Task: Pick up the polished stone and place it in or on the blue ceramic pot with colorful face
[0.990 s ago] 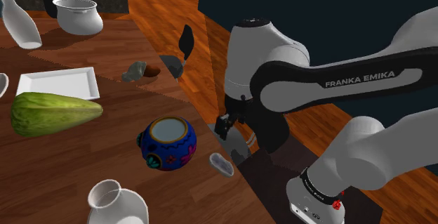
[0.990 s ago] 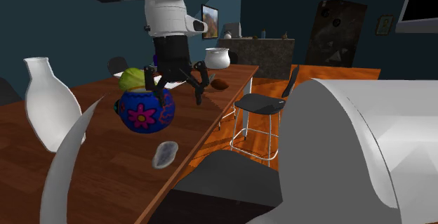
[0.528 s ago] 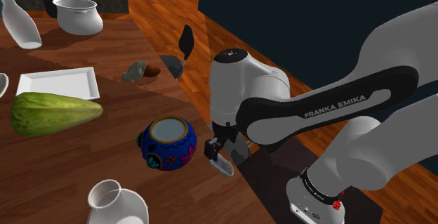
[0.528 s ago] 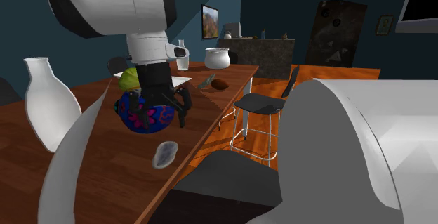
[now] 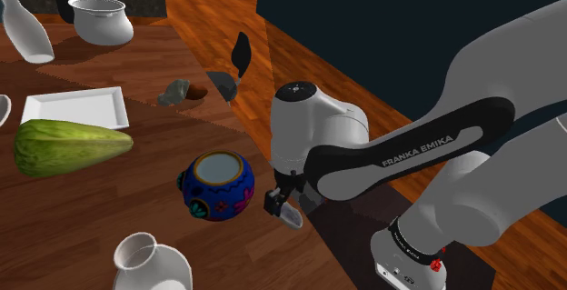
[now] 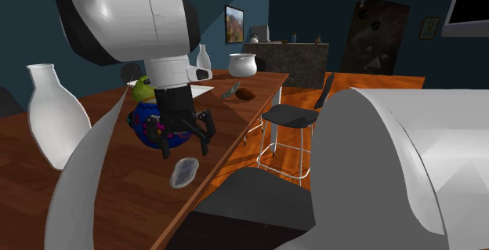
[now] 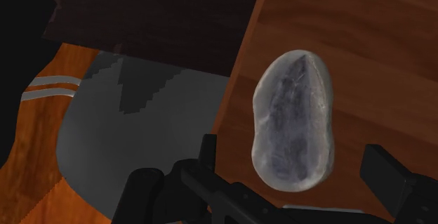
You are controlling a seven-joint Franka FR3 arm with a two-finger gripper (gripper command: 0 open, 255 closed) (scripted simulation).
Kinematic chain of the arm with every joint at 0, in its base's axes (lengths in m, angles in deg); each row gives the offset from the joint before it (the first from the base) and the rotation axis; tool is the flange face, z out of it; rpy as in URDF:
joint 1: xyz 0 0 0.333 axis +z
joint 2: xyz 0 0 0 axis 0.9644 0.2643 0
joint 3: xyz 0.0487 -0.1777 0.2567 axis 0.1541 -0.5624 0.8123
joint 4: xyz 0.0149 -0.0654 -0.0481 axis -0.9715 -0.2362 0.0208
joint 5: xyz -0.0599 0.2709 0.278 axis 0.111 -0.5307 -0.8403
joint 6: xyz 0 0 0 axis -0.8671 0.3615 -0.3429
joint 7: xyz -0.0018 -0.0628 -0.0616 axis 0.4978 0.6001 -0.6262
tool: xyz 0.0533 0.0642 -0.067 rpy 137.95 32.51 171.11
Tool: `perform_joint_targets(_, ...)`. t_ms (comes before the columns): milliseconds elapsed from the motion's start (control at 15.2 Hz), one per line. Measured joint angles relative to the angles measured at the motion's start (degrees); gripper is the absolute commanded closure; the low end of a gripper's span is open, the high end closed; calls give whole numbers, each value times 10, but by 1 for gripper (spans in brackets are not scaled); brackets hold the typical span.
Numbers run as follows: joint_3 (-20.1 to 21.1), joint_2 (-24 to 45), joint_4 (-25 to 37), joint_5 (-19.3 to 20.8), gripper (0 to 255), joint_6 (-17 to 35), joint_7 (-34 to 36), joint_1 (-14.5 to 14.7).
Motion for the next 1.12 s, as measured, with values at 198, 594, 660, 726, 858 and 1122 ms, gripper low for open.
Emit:
perform_joint_targets(198, 0, 1, -1, 0, 0, 1, 0, 0)
perform_joint_targets(594, 0, 1, -1, 0, 255, 1, 0, 0)
perform_joint_targets(660, 0, 1, -1, 0, 255, 1, 0, 0)
perform_joint_targets(726, 0, 1, -1, 0, 255, 1, 0, 0)
perform_joint_targets(858, 0, 1, -1, 0, 255, 1, 0, 0)
perform_joint_targets(1122, -19, -28, -31, -29, 0, 24, -19, 16)
